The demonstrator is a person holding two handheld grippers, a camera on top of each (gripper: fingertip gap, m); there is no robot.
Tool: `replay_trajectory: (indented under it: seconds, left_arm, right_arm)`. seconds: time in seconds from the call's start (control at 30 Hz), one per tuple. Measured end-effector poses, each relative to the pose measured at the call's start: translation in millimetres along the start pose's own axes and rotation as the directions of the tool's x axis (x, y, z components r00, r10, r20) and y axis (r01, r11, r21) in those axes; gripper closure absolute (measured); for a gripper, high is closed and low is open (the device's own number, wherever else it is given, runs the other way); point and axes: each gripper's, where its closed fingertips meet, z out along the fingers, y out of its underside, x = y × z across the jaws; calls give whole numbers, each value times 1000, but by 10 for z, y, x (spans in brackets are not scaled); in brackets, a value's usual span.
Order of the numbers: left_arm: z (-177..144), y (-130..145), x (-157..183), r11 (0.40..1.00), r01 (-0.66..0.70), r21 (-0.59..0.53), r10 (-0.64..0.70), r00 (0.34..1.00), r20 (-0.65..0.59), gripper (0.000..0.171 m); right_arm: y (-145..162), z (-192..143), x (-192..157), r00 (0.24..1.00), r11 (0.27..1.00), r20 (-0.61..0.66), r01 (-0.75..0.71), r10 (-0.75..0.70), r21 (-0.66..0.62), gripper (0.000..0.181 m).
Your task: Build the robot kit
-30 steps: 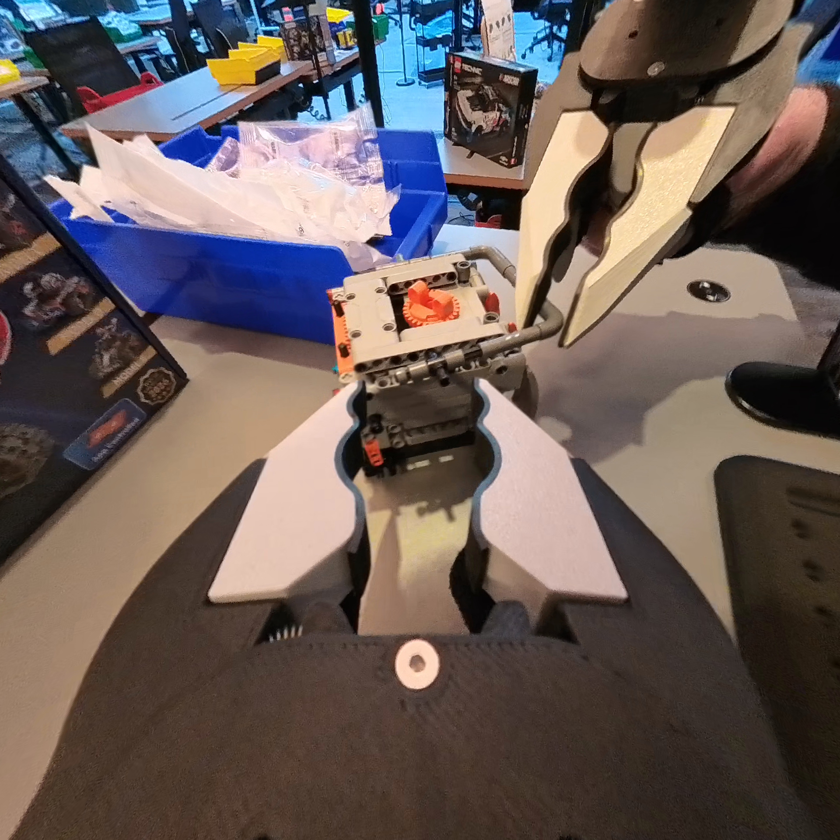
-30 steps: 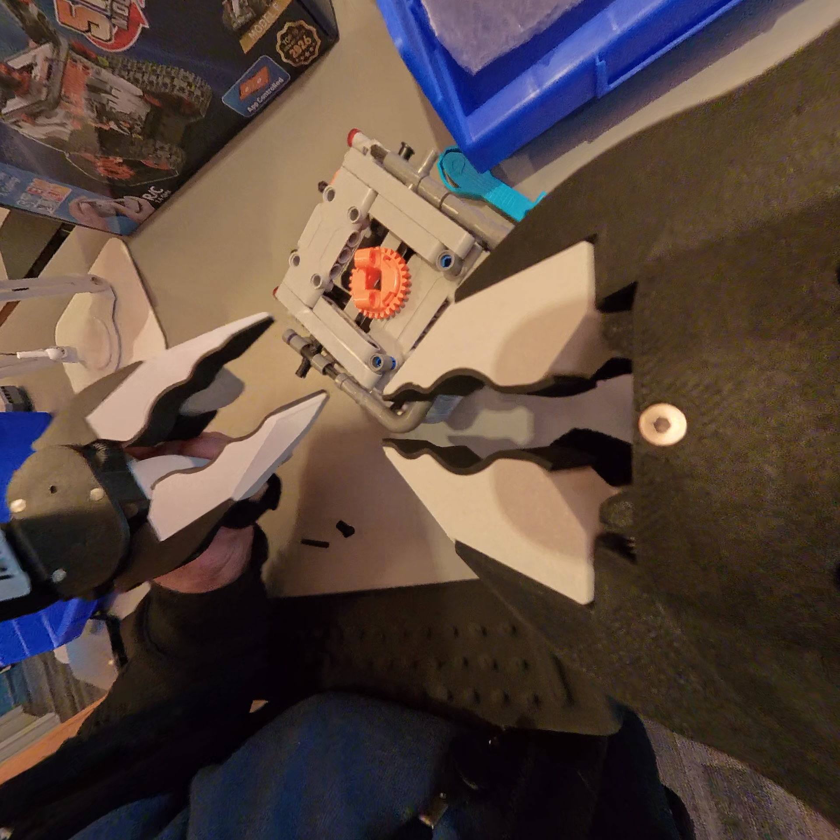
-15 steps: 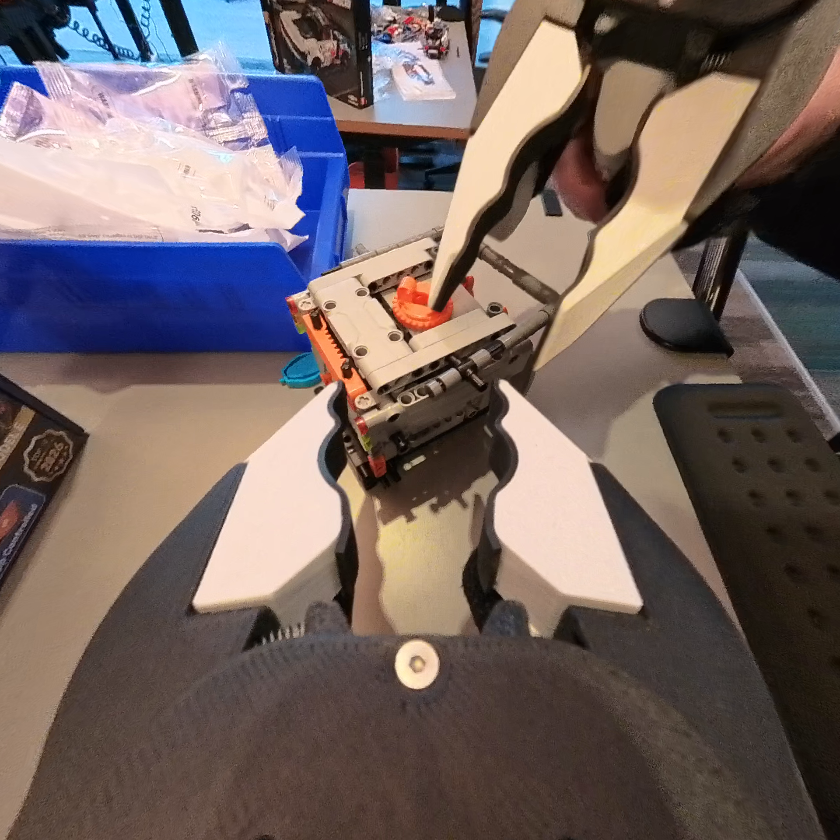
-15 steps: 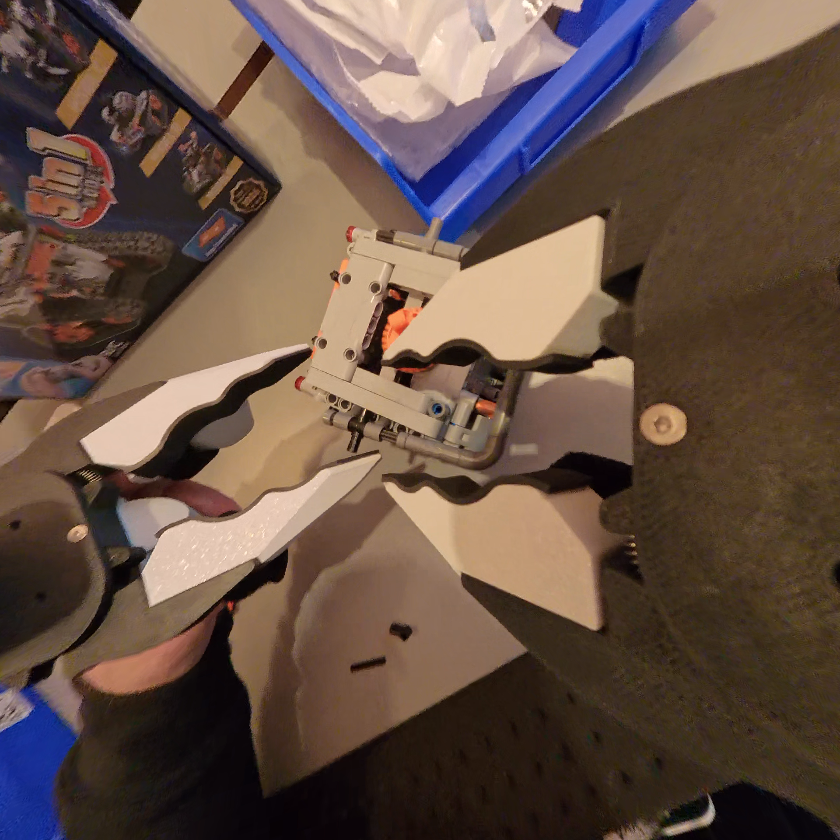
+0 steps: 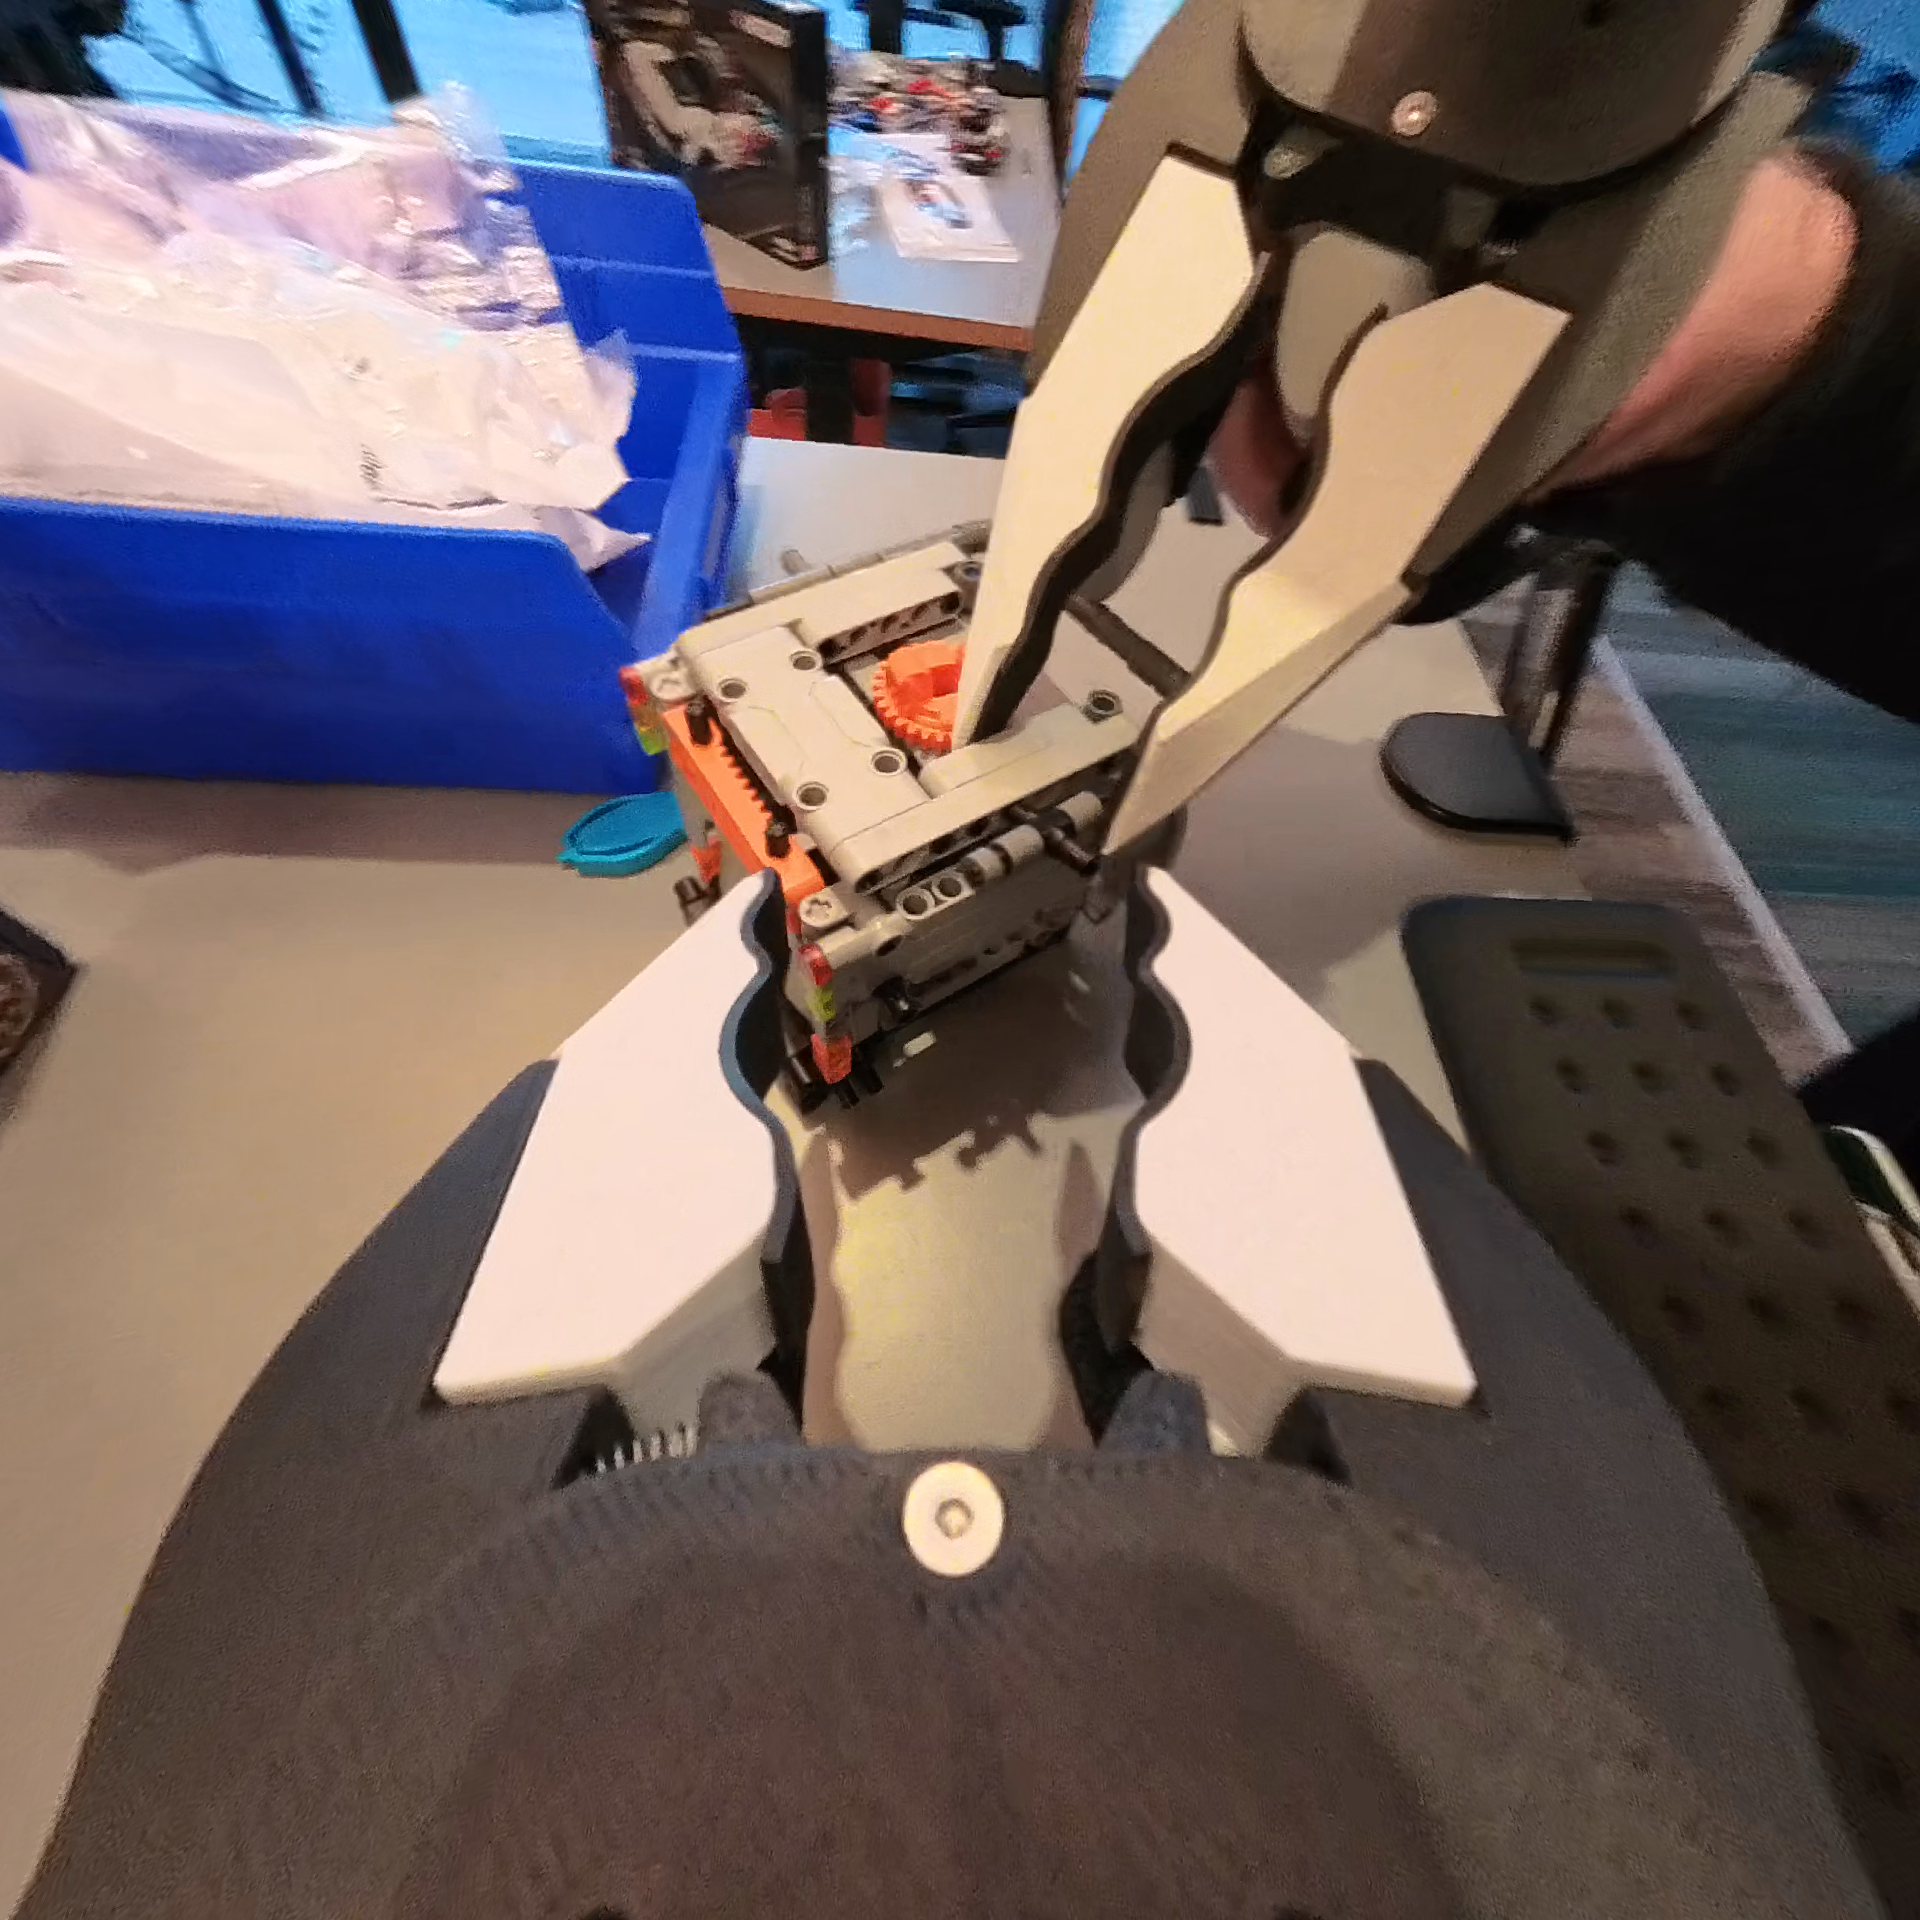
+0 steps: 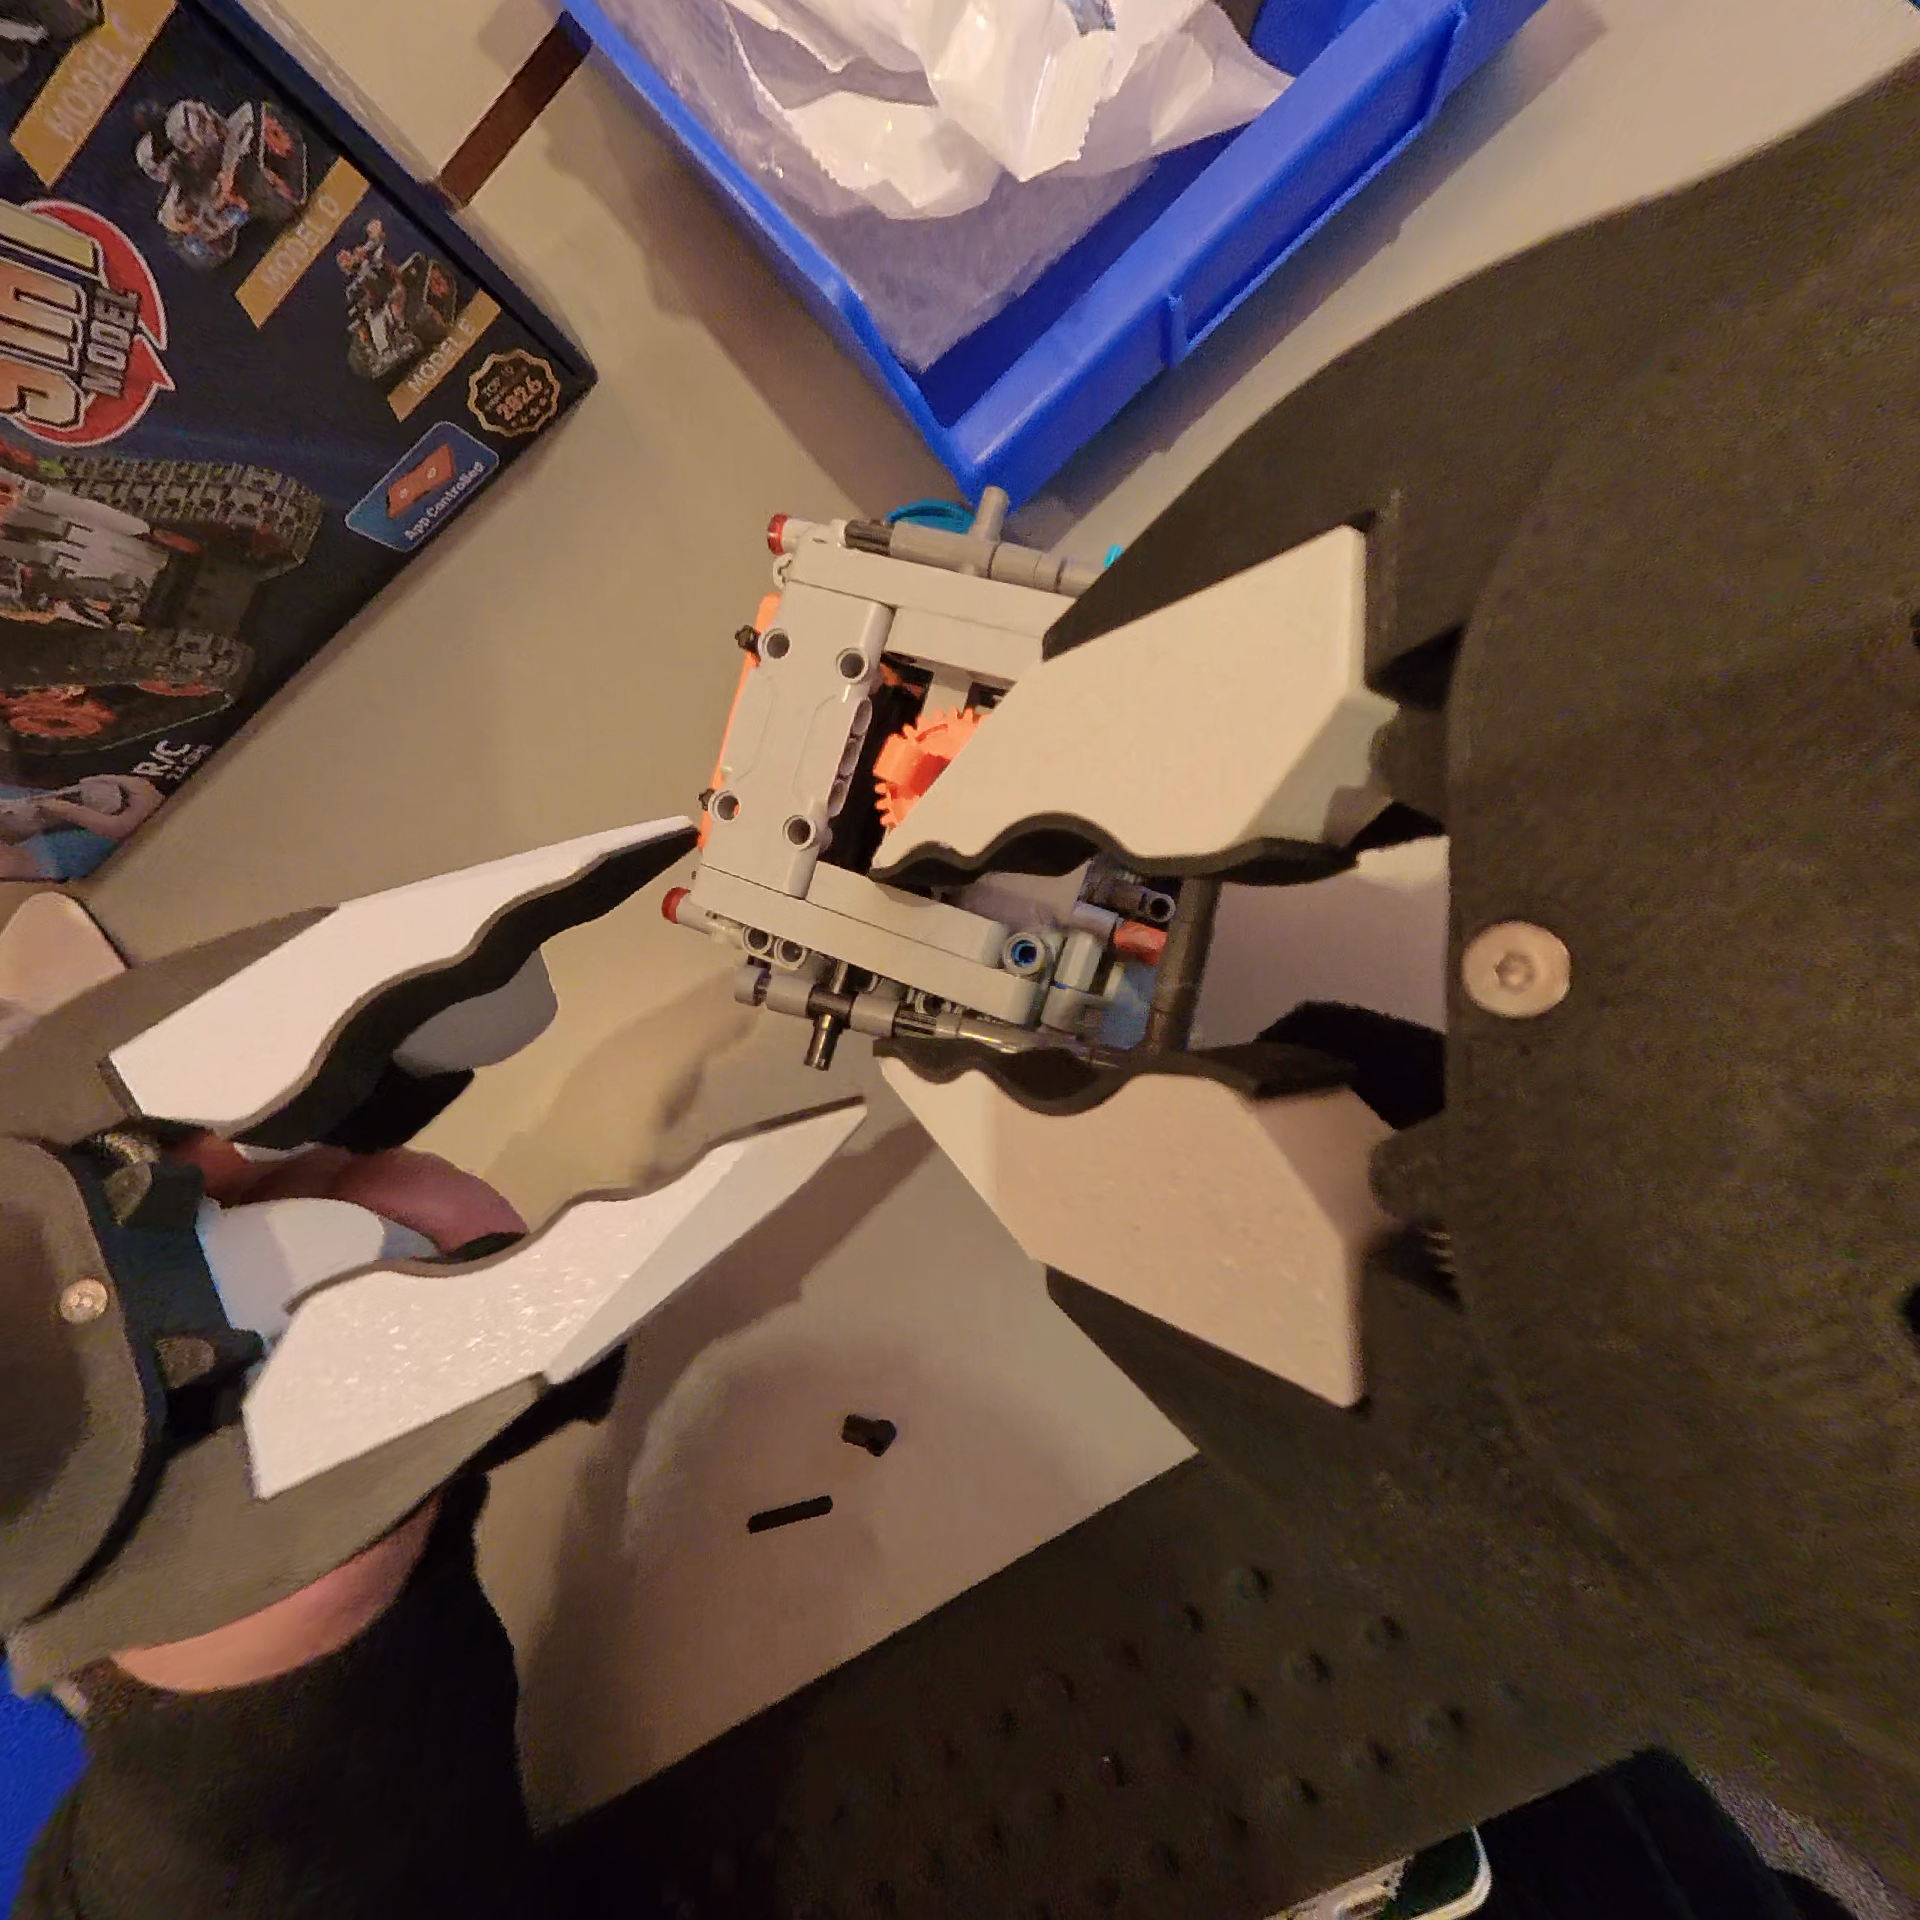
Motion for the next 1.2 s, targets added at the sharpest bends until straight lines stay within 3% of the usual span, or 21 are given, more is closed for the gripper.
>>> replay_trajectory:
  seconds: [0.13,0.27,0.63,0.83,1.07,1.2]
  left_arm:
    - [-49,-7,-5,999,45,-1,-45,993,-112,110]
    - [-57,-21,-106,997,79,-9,-80,989,-125,133]
    - [25,-46,-158,992,115,52,-110,989,-99,132]
    - [27,-65,-153,980,181,89,-167,975,-149,131]
    - [43,-98,-182,960,253,116,-231,957,-178,131]
    - [65,-108,-184,961,253,114,-230,956,-181,132]
  right_arm:
    - [-3,7,6,1000,1000,1,2,-2,-8,155]
    - [-4,15,3,1000,1000,-7,9,-9,-10,155]
    - [14,7,69,999,999,-30,-29,28,-42,155]
    - [21,5,66,999,998,-32,-30,28,-63,155]
    - [-8,-20,57,990,990,40,-136,138,-48,147]
    - [4,-28,100,988,987,19,-151,152,-62,154]
